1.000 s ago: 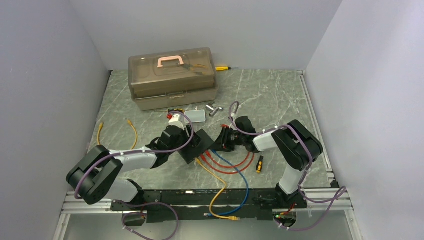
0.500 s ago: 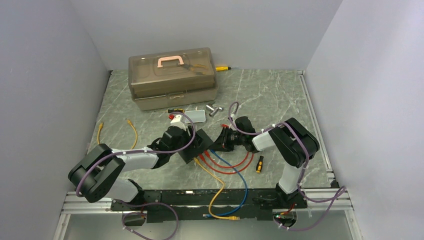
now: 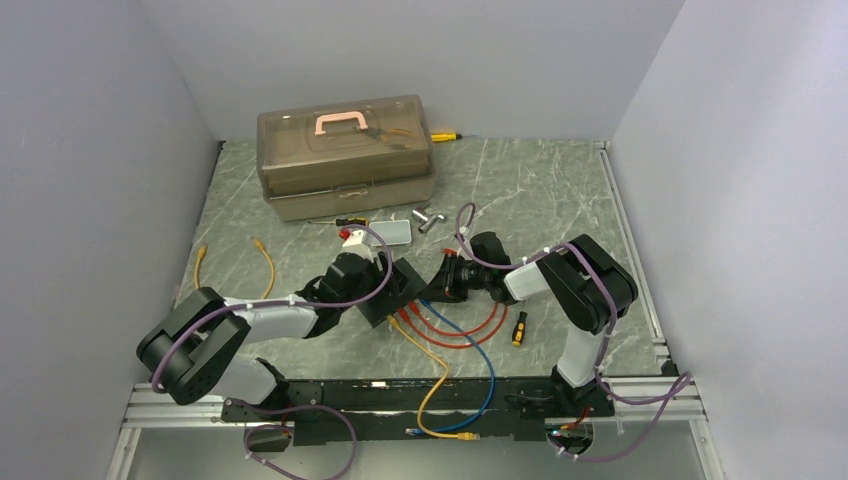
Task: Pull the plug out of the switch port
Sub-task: Pull the connector from the switch port.
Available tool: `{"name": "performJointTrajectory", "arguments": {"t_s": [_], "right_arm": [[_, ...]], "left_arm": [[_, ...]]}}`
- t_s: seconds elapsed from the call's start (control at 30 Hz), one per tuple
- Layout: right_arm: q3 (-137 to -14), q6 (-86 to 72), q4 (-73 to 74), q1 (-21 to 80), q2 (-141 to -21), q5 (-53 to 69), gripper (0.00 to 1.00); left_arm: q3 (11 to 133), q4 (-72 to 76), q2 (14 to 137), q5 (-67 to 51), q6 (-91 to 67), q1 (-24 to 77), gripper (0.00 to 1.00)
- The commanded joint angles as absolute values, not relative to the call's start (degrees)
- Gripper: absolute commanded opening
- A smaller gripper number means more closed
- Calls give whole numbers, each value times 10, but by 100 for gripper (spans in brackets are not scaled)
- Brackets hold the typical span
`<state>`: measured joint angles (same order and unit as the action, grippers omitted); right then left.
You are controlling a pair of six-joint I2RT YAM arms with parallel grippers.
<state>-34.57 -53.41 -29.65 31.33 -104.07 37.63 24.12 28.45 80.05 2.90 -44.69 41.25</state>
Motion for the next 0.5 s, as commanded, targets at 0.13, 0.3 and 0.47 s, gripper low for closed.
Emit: {"name": "performJointTrajectory", "arguments": {"t_s": [0.13,0.3,0.47], "right_arm": [[-347,-505,-270,318,-1057,341,0],[-348,-501,-271,319,-1056,344,0],[-346,-494,-269,319,-1057,346,0]], "left_arm": [[263,162,745,65,-407,433,81],[310,66,737,124,-362,464,85],[361,-14,762,183,-319,499,90]]}}
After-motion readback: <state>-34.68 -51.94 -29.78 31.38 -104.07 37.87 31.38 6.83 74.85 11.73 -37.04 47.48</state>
